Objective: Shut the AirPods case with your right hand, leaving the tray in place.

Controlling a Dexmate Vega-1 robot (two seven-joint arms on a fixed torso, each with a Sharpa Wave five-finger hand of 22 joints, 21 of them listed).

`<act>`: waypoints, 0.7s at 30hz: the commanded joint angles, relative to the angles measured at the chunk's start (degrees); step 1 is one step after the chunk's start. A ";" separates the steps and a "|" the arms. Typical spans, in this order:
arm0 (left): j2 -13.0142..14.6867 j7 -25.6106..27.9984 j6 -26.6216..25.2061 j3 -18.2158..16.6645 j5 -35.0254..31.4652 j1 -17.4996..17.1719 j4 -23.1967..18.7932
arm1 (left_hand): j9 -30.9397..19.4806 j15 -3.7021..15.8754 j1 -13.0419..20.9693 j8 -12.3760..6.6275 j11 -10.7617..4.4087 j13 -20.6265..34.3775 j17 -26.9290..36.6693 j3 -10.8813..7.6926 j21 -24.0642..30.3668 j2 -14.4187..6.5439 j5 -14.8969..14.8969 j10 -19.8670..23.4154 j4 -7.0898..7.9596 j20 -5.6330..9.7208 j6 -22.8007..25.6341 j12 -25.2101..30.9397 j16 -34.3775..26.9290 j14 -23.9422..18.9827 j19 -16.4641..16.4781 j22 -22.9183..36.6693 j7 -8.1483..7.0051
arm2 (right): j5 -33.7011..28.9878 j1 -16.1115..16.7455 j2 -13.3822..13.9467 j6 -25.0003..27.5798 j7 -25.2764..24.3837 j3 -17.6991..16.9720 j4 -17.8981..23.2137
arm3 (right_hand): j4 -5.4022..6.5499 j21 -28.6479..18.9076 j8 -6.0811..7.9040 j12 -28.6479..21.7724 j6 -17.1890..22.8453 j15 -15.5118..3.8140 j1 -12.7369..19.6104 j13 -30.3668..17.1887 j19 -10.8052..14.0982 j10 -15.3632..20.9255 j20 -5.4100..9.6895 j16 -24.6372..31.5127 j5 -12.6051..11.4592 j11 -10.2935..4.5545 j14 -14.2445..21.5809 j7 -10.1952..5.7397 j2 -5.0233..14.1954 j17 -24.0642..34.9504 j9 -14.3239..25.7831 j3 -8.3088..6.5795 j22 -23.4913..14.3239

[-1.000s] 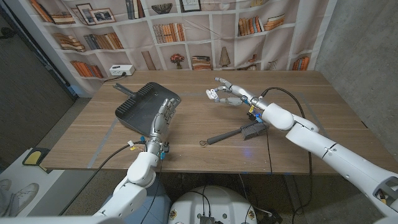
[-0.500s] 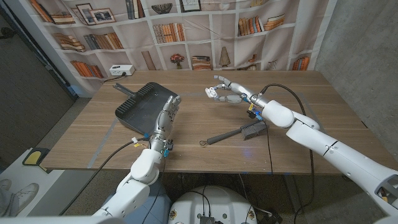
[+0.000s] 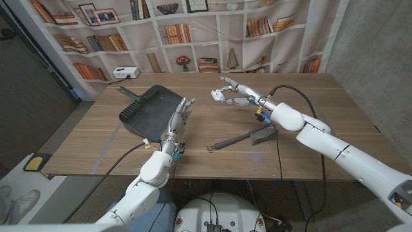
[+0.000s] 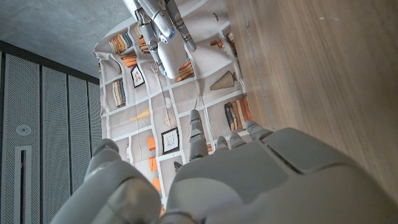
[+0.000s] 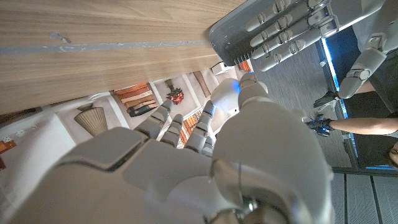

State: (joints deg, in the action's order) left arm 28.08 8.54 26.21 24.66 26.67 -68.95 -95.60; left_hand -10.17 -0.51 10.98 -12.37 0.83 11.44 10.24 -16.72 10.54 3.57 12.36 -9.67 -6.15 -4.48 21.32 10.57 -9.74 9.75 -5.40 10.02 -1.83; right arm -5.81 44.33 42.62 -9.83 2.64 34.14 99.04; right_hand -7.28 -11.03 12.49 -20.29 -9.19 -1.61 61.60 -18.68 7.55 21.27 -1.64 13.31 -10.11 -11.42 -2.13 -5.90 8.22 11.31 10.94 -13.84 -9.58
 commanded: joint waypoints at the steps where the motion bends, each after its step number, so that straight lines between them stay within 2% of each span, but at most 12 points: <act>1: 1.03 -3.21 -3.31 2.11 1.17 2.41 -0.34 | -0.09 -1.06 -0.78 1.42 0.14 0.06 0.33 0.51 -0.28 -0.32 -0.20 -3.71 0.29 0.05 -1.66 0.13 -0.17 7.35 -2.63 0.26 2.16 | -0.73 -0.28 -0.52 -0.67 0.07 0.47 -0.73 | -0.35 0.17 -0.01 -0.35 0.27 -7.70 0.49 -0.21 0.04 1.26 -0.19 -0.17 -0.29 -0.94 0.41 -0.08 0.35 0.17 0.07 -0.24 -0.07; 7: 0.18 -4.17 -3.17 3.14 1.48 3.66 0.73 | -0.10 -1.02 -0.99 1.63 0.07 0.04 0.34 0.64 -0.29 -0.41 -0.22 -4.07 0.38 0.12 -2.07 0.28 -0.23 7.92 -3.32 0.26 3.00 | -0.78 -0.26 -0.81 -1.53 -0.07 0.61 -1.26 | -0.42 0.21 -0.20 -0.39 0.06 -7.66 0.54 -0.31 -0.01 1.35 -0.19 -0.23 -0.30 -0.95 0.41 -0.04 0.37 0.16 0.08 -0.25 -0.08; 12: 0.25 -4.81 -4.12 4.05 1.28 4.47 0.77 | -0.10 -0.50 -1.09 1.72 0.15 0.01 0.33 0.69 -0.24 -0.56 -0.23 -4.40 0.44 1.05 -2.26 0.37 -0.26 8.39 -3.76 0.26 3.18 | -0.89 -0.39 -0.89 -1.64 0.15 0.70 -1.42 | -0.45 0.23 -0.19 -0.42 0.24 -7.78 0.55 -0.39 -0.04 1.43 -0.16 -0.25 -0.30 -0.95 0.45 -0.11 0.37 0.16 0.08 -0.26 -0.07; 21: -0.19 -5.42 -4.40 4.96 1.40 5.28 1.57 | -0.11 -0.68 -1.22 1.87 0.17 -0.02 0.31 0.76 -0.30 -0.77 -0.25 -4.53 0.50 0.86 -2.78 0.60 -0.30 9.10 -4.77 0.25 4.04 | -0.82 -0.55 -0.99 -1.60 0.45 0.80 -1.79 | -0.51 0.30 -0.23 -0.46 0.37 -7.73 0.60 -0.48 -0.22 1.54 -0.27 -0.34 -0.32 -0.95 0.36 -0.11 0.37 0.15 0.08 -0.27 -0.07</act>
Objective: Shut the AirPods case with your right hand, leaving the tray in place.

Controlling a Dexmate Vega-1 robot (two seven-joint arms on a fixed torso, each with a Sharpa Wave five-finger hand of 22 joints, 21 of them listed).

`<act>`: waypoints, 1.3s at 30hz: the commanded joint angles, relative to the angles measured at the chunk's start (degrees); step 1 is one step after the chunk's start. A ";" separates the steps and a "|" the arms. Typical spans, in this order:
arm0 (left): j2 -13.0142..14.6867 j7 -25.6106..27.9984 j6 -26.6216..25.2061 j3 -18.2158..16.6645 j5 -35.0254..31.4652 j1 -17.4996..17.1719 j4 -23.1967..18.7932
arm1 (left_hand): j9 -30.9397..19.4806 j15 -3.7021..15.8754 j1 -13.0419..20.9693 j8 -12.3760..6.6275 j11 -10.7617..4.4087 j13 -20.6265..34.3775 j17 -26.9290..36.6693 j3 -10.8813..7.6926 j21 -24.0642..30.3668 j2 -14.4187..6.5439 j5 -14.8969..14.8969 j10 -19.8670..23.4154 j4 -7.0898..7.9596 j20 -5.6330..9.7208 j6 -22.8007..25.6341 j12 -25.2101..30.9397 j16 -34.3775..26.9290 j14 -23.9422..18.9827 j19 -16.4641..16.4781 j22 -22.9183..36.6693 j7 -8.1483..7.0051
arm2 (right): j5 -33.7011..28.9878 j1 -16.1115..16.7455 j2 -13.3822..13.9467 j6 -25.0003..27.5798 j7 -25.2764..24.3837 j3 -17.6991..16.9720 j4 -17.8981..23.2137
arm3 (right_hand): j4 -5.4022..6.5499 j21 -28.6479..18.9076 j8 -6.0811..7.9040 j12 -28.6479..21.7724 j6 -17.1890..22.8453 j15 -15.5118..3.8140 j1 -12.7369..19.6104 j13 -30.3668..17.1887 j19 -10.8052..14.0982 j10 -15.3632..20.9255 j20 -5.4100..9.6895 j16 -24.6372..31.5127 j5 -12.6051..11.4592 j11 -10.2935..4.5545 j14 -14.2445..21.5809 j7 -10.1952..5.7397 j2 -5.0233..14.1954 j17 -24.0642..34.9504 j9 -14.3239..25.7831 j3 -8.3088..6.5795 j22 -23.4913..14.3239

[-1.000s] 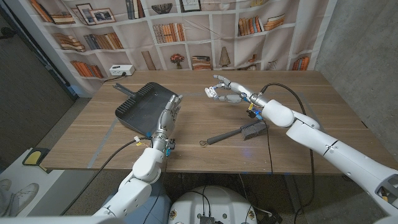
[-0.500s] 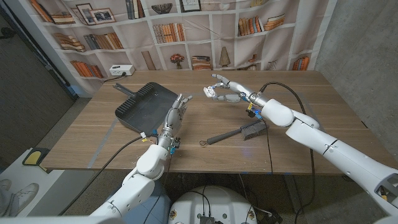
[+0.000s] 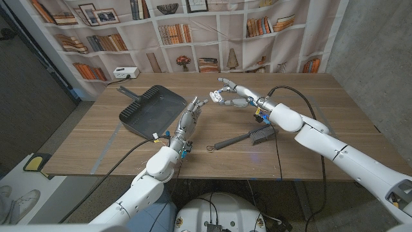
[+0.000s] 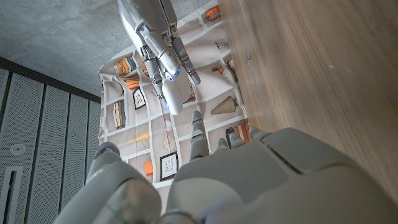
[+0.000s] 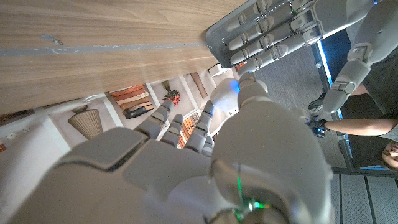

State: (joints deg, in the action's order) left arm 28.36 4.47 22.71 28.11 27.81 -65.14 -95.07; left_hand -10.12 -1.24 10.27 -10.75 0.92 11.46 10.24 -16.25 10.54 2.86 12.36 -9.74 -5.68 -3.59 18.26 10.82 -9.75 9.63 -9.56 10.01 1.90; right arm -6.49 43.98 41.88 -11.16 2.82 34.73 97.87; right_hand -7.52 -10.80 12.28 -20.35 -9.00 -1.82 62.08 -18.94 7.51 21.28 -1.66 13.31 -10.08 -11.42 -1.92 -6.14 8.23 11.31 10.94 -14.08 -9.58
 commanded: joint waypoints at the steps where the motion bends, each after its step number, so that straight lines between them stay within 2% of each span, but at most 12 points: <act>1: -0.55 -1.48 -0.86 1.62 0.33 1.57 1.20 | -0.15 0.09 -0.51 0.23 0.08 -0.03 0.31 0.30 -0.27 -0.07 -0.25 -4.43 0.03 -0.02 0.30 0.38 -0.28 9.29 -0.59 0.26 0.32 | 0.10 -0.24 -0.26 -0.64 0.41 0.21 -0.81 | -0.28 0.07 -0.01 -0.41 0.20 -7.51 0.12 -0.23 -0.20 1.54 -0.23 -0.34 -0.34 -0.95 0.16 0.10 0.36 0.15 0.08 -0.03 -0.07; 16: -1.44 -2.05 -0.02 2.56 -0.01 2.39 2.42 | -0.15 0.13 -0.63 -0.22 0.02 -0.09 0.28 0.41 0.12 -0.34 -0.26 -3.38 0.07 -0.07 1.49 1.02 -0.78 8.63 -0.48 0.24 0.65 | -0.45 -0.23 -0.34 -0.96 0.15 0.35 -1.35 | -0.36 0.08 -0.15 -0.50 0.43 -7.55 0.10 -0.45 -0.31 1.77 -0.26 -0.46 -0.33 -0.93 0.19 -0.19 0.28 0.14 0.08 0.02 -0.07; 24: -1.62 -1.93 0.59 2.66 -0.16 2.18 2.21 | -0.15 0.12 -0.65 -0.20 0.01 -0.10 0.26 0.43 0.23 -0.46 -0.26 -3.06 0.07 -0.10 1.57 1.20 -0.83 8.58 -0.43 0.23 0.23 | -1.01 -0.20 -0.40 -0.88 -0.04 0.59 -1.77 | -0.47 0.07 -0.37 -0.42 0.02 -7.53 0.22 -0.54 -0.32 1.64 -0.26 -0.54 -0.35 -0.95 0.13 -0.18 0.24 0.13 0.09 -0.01 -0.07; 39: -0.49 -2.00 1.09 2.02 0.13 0.94 0.75 | -0.15 0.42 -0.52 -0.46 -0.14 -0.16 0.23 0.47 0.56 -0.75 -0.24 -1.99 -0.04 0.01 2.71 1.67 -1.18 7.52 0.19 0.20 0.57 | -2.49 -0.66 -0.66 0.88 -0.56 1.19 -2.42 | -0.64 0.10 -0.30 -0.43 0.40 -7.67 0.51 -0.71 -0.46 1.82 0.05 -0.63 -0.39 -0.98 0.12 -0.45 0.28 0.12 0.10 -0.11 -0.07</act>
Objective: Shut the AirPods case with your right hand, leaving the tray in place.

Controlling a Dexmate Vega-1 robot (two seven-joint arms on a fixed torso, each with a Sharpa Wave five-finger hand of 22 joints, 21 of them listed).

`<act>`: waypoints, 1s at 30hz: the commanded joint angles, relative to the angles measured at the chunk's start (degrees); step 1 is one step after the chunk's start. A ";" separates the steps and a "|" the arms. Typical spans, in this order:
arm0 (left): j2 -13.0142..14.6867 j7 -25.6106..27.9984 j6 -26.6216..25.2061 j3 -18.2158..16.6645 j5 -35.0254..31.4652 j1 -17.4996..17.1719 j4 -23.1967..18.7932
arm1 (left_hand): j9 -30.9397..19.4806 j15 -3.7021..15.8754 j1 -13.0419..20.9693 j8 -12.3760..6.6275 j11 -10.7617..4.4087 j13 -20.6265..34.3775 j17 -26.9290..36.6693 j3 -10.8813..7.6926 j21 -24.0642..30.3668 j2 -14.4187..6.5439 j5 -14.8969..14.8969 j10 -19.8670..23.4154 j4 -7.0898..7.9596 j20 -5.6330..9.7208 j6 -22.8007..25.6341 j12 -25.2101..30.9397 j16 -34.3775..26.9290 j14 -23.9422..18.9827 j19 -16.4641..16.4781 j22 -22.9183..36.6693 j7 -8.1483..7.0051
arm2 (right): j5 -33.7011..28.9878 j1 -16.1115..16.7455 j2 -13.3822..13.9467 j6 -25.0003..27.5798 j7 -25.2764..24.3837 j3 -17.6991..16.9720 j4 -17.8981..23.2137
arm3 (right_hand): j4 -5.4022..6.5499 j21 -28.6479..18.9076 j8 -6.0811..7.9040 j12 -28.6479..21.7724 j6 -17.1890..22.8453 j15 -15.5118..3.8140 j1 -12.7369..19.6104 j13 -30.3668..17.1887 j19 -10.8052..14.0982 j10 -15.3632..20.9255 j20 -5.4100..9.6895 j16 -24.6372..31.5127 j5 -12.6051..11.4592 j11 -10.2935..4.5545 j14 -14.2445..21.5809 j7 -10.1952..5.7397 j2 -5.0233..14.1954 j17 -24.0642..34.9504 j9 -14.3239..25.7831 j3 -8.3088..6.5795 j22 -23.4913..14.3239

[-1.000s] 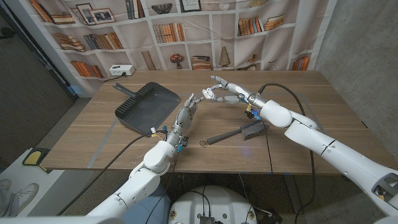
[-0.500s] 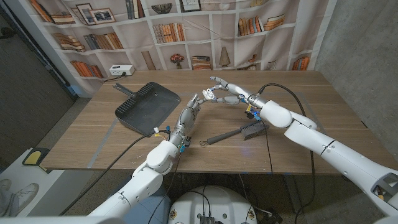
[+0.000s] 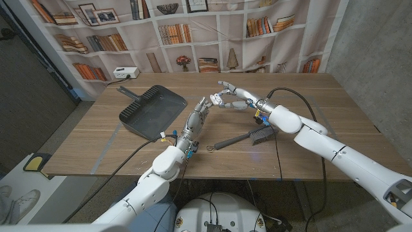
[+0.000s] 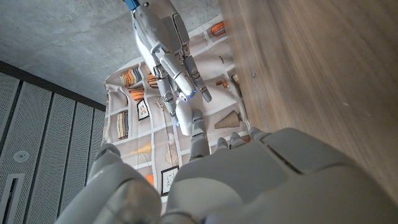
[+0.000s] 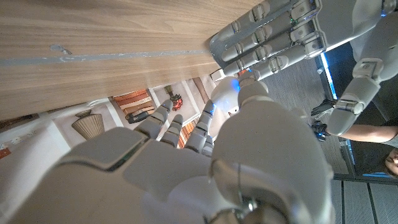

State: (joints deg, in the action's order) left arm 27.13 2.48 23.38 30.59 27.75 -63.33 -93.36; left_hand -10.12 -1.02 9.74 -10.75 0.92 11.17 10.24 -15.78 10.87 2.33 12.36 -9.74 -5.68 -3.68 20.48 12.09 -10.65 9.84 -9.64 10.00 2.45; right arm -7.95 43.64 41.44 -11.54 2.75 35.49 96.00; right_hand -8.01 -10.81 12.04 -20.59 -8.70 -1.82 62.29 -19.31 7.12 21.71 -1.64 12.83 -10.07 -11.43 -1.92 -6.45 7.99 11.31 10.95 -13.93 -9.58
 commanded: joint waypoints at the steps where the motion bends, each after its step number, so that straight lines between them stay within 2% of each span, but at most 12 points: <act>1: 0.78 0.13 0.38 -0.53 0.15 -0.96 -1.02 | -0.16 0.24 0.02 -0.47 -0.12 0.13 0.23 0.00 0.24 -0.23 -0.24 -2.01 -0.05 0.11 0.52 0.40 -0.29 7.26 0.28 0.21 0.03 | -1.03 -0.39 -0.22 1.36 -0.42 0.47 -0.61 | -0.16 0.11 -0.08 -0.19 0.08 -7.66 0.31 -0.34 -0.08 1.40 0.03 -0.15 -0.40 -0.97 0.14 -0.16 0.52 0.12 0.09 -0.27 -0.07; 30: 1.13 -0.62 0.78 -0.87 0.94 -1.40 -0.48 | -0.16 0.11 0.15 -0.11 -0.20 0.07 0.20 0.12 0.35 -0.39 -0.24 -1.54 -0.21 0.14 0.16 0.53 -0.13 7.32 0.56 0.19 -0.08 | -0.72 -0.65 -0.66 1.39 -0.52 1.22 -1.20 | -0.16 0.07 0.01 -0.29 1.01 -7.96 0.49 -0.65 -0.12 1.85 0.21 -0.20 -0.40 -0.99 0.33 -0.24 0.59 0.14 0.09 -0.32 -0.07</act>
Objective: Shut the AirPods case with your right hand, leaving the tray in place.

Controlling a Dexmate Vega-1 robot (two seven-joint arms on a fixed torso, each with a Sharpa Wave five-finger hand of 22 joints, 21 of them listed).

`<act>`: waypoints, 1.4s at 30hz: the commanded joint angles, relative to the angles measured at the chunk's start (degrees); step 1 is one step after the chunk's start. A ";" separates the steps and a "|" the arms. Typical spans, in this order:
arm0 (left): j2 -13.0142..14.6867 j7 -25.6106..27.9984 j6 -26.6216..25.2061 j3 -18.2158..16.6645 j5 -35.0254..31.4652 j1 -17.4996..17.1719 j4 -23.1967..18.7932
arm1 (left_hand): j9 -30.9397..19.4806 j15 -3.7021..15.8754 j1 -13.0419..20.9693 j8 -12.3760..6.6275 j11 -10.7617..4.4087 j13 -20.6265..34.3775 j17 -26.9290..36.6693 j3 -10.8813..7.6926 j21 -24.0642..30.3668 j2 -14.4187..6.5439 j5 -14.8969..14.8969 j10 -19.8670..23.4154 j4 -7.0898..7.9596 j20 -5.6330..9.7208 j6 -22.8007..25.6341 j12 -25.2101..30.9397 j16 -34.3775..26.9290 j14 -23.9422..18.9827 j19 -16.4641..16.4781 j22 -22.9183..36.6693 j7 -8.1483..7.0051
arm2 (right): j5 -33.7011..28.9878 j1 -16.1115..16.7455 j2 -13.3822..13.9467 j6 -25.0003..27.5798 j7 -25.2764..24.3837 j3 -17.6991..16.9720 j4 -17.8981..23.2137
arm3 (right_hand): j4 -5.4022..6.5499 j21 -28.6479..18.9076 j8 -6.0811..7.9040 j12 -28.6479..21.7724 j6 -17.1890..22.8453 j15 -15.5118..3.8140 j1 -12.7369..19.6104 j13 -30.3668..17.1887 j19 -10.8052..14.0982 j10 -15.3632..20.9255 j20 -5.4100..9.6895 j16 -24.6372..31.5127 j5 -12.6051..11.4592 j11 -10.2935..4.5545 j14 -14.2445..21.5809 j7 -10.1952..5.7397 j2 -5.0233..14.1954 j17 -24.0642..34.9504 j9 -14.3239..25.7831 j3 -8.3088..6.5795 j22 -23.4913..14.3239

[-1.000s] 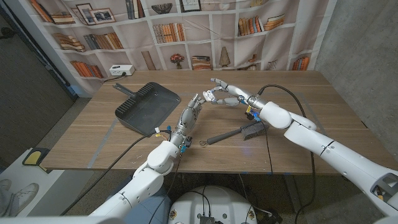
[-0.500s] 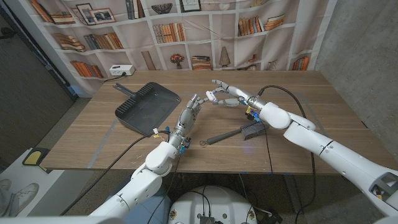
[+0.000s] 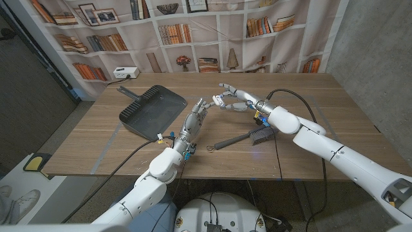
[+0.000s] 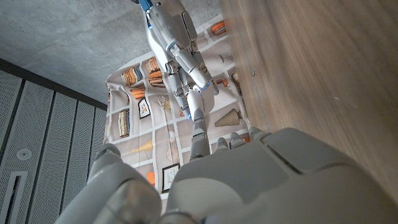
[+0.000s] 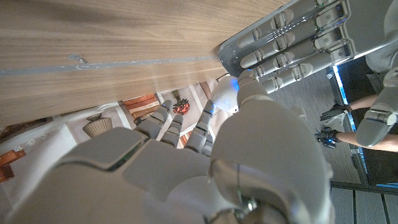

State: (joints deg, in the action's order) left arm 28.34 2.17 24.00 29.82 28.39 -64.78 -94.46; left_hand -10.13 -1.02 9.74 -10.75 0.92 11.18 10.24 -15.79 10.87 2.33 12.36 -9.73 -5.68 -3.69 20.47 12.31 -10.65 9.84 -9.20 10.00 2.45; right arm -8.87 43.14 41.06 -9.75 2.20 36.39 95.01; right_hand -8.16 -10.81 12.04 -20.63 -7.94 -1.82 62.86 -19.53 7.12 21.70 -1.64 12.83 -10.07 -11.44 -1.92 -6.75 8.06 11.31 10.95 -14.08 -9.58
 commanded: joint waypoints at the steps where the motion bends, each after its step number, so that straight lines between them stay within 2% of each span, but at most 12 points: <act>1: -0.13 -0.32 0.15 -0.08 0.35 0.10 0.72 | -0.15 0.11 0.15 -0.10 -0.20 0.06 0.20 0.13 0.35 -0.39 -0.24 -1.55 -0.21 0.14 0.15 0.31 -0.13 7.31 0.12 0.20 -0.07 | 0.40 -0.19 -0.37 -0.61 0.14 0.34 -0.38 | 0.00 0.07 0.01 -0.26 0.30 -7.97 -0.08 -0.45 -0.13 1.89 0.19 -0.20 -0.40 -0.98 0.34 0.09 0.53 0.14 0.09 -0.17 -0.07; 8: -0.59 -0.86 0.15 0.20 0.49 0.88 1.62 | -0.15 0.03 0.16 -0.02 -0.17 0.05 0.20 0.17 0.35 -0.42 -0.24 -1.56 -0.24 0.14 -0.03 0.30 -0.08 7.41 0.13 0.20 -0.51 | 0.18 -0.78 -0.79 -0.88 0.60 0.88 -1.25 | 0.00 0.06 0.01 -0.33 0.49 -7.97 -0.08 -0.50 -0.12 2.07 0.17 -0.21 -0.40 -0.99 0.37 0.08 0.51 0.14 0.09 -0.16 -0.07; 12: -0.87 -1.04 0.36 0.31 0.35 1.36 1.86 | -0.15 0.04 0.18 -0.18 -0.16 0.04 0.20 0.23 0.38 -0.48 -0.24 -1.47 -0.28 0.12 0.44 0.32 -0.11 7.29 0.25 0.19 -2.29 | 0.27 -1.02 -1.01 -0.90 0.71 1.04 -1.89 | 0.01 0.07 0.00 -0.34 0.55 -8.03 -0.08 -0.53 -0.16 2.13 0.21 -0.22 -0.40 -0.99 0.40 0.03 0.51 0.14 0.09 -0.15 -0.07; 18: -1.19 -1.46 0.18 0.46 0.61 2.06 2.52 | -0.15 0.21 0.23 -0.38 -0.44 0.02 0.20 0.25 0.46 -0.55 -0.24 -1.22 -0.33 0.19 1.08 0.39 -0.17 7.10 0.53 0.17 -3.04 | 0.32 -1.33 -1.19 -1.20 1.01 1.34 -2.53 | 0.01 0.07 -0.03 -0.37 0.65 -7.99 -0.07 -0.58 -0.15 2.21 0.14 -0.23 -0.40 -0.98 0.42 0.08 0.51 0.14 0.09 -0.15 -0.07; 23: -1.56 -2.20 0.44 0.81 0.68 2.72 3.51 | -0.14 0.28 0.33 -0.62 -0.60 0.00 0.19 0.24 0.44 -0.72 -0.20 -0.97 -0.39 0.19 1.98 0.46 -0.17 7.00 0.58 0.17 -4.52 | 0.40 -1.69 -1.59 -1.29 1.33 1.79 -3.64 | 0.02 0.08 -0.08 -0.36 0.66 -7.99 -0.07 -0.62 -0.18 2.22 0.12 -0.24 -0.41 -0.98 0.45 -0.02 0.51 0.14 0.10 -0.14 -0.07; 25: -1.70 -2.24 0.37 0.87 0.77 2.81 3.83 | -0.14 0.27 0.34 -0.61 -0.56 0.00 0.19 0.24 0.44 -0.74 -0.19 -0.92 -0.39 0.20 2.02 0.47 -0.17 7.00 0.61 0.16 -4.56 | 0.45 -1.85 -1.69 -1.64 1.40 1.95 -4.24 | 0.02 0.07 -0.11 -0.35 0.67 -7.93 -0.07 -0.63 -0.16 2.20 0.01 -0.26 -0.41 -0.98 0.41 0.09 0.50 0.14 0.10 -0.14 -0.07; 29: -1.88 -2.33 0.49 0.89 0.98 2.82 4.35 | -0.14 0.21 0.36 -0.59 -0.59 -0.01 0.19 0.25 0.45 -0.79 -0.18 -0.88 -0.41 0.27 2.08 0.47 -0.17 6.96 0.67 0.16 -4.63 | 0.51 -2.03 -1.88 -1.69 1.30 2.02 -4.72 | 0.01 0.07 -0.13 -0.34 0.72 -7.92 -0.05 -0.66 -0.18 2.18 0.06 -0.27 -0.41 -0.98 0.44 0.02 0.48 0.14 0.10 -0.13 -0.07; 32: -2.20 -2.85 1.36 0.88 1.31 2.82 4.97 | -0.14 0.17 0.41 -0.77 -0.60 -0.01 0.20 0.25 0.47 -0.88 -0.15 -0.82 -0.44 0.32 2.77 0.48 -0.20 6.83 0.78 0.16 -5.45 | 0.69 -2.24 -2.09 -1.50 1.27 2.03 -5.18 | 0.00 0.07 -0.15 -0.34 0.77 -7.94 -0.03 -0.68 -0.18 2.19 0.12 -0.28 -0.41 -0.99 0.44 0.04 0.47 0.14 0.10 -0.13 -0.07; 33: -2.23 -3.25 1.76 0.87 1.50 2.83 5.17 | -0.14 0.23 0.44 -0.90 -0.65 -0.02 0.20 0.26 0.46 -0.94 -0.11 -0.62 -0.46 0.32 3.30 0.54 -0.19 6.80 0.80 0.16 -6.19 | 0.49 -2.31 -2.10 -1.48 1.10 2.07 -5.31 | 0.00 0.07 -0.15 -0.34 0.78 -7.98 -0.03 -0.69 -0.20 2.19 0.12 -0.30 -0.41 -0.99 0.40 0.02 0.47 0.14 0.10 -0.13 -0.07; 42: -1.18 -3.40 3.80 -0.83 2.58 1.18 3.64 | -0.13 0.53 0.52 -1.23 -1.09 -0.03 0.21 0.38 0.49 -0.96 0.02 -0.05 -0.55 0.49 4.91 0.70 -0.24 6.52 1.02 0.16 -7.27 | 0.40 -2.54 -2.33 -0.48 0.52 2.13 -5.61 | -0.01 0.06 -0.17 -0.33 0.92 -7.99 0.03 -0.74 -0.17 2.21 0.13 -0.30 -0.42 -0.98 0.46 0.05 0.50 0.14 0.10 -0.16 -0.07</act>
State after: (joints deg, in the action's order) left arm 26.47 -0.74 25.94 30.43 29.82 -62.33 -90.14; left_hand -10.14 -1.02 10.27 -11.53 0.36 11.19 10.24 -15.48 10.87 1.79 12.36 -9.80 -6.00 -3.38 25.01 12.74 -10.65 9.83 -8.27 10.00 -4.56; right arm -8.41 40.98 39.12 -11.12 3.30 38.31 90.19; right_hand -8.15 -10.81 12.05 -20.78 -7.54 -1.82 62.65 -19.64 7.13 22.01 -1.64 12.83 -10.19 -11.13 -1.92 -6.73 8.23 11.31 10.95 -14.07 -9.59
